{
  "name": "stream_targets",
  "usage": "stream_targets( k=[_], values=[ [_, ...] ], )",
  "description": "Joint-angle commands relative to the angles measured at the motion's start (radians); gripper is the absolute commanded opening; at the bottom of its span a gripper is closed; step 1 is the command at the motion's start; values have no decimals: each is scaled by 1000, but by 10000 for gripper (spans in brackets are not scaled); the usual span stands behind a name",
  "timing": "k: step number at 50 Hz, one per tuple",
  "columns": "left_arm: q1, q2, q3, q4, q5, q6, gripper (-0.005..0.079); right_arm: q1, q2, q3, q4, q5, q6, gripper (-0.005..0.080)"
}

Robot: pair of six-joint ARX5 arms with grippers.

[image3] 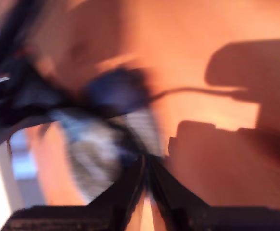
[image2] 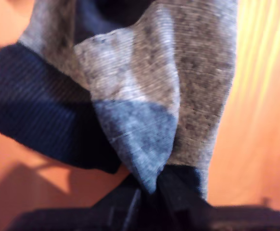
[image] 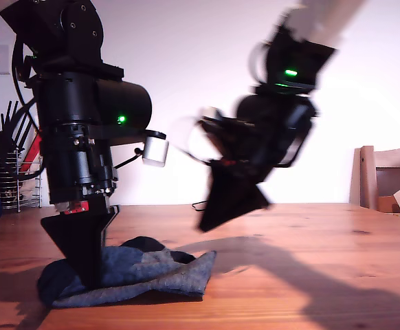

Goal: Fold the socks in front of you. After folding them, place them to the right side.

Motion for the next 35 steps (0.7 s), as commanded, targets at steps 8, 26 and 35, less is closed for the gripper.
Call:
stream_targets(
  k=[8, 26, 35],
  values=[
    [-10, 39, -25, 54, -13, 133, -20, 41, 25, -10, 57, -36, 45, -10],
    [-31, 39, -25, 60, -12, 177, -20, 81, 26, -10, 130, -39, 57, -10],
    [-47, 39, -25, 56, -12, 177, -20, 82, 62, -10, 167, -40, 81, -10]
  ],
)
